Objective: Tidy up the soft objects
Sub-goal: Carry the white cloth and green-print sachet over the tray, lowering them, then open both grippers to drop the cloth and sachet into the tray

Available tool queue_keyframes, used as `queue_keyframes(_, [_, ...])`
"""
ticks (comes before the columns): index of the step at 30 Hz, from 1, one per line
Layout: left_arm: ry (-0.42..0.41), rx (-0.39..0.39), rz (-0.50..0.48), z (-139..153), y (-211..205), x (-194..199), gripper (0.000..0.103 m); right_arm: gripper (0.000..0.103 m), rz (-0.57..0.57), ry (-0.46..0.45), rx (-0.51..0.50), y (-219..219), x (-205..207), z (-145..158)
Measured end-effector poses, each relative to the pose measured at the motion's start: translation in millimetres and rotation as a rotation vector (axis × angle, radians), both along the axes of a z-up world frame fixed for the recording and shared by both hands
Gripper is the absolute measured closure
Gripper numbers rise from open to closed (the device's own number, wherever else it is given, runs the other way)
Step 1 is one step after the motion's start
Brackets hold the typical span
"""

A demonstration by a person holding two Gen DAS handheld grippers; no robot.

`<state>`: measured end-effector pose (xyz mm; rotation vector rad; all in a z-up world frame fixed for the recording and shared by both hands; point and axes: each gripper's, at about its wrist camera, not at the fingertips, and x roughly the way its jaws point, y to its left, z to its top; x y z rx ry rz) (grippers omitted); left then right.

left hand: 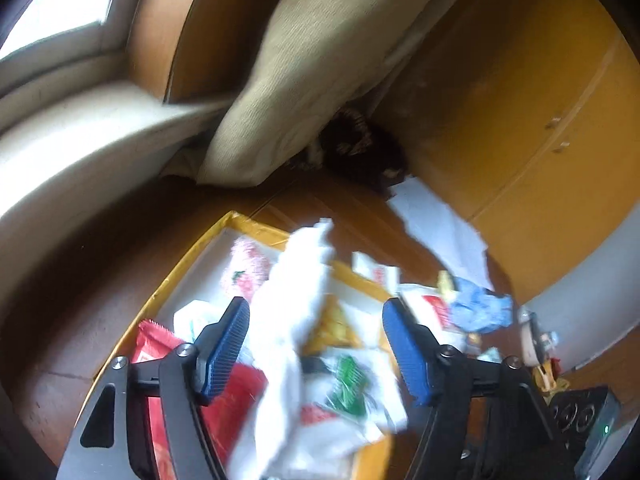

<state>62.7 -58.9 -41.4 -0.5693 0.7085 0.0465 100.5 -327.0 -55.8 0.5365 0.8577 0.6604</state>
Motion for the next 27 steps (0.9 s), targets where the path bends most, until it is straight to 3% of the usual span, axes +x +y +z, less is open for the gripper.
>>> queue_keyframes(4, [-0.038, 0.039, -0.047, 9, -29, -15, 0.026, 0.034, -0.058, -0.068, 0.025, -37, -21, 14])
queue_keyframes(8, [-0.034, 0.041, -0.154, 8, -68, -16, 0.026, 0.033, -0.094, -0.043, 0.031, -76, -33, 9])
queue_keyframes(15, [-0.020, 0.121, -0.282, 9, -126, -21, 0.026, 0.033, -0.174, 0.011, 0.018, -123, -39, -4])
queue_keyframes(23, [0.023, 0.112, -0.341, 2, -158, -24, 0.026, 0.033, -0.104, -0.010, -0.027, -153, -63, 4])
queue_keyframes(27, [0.028, 0.113, -0.379, 2, -176, -23, 0.026, 0.033, -0.062, -0.005, -0.096, -169, -71, 12])
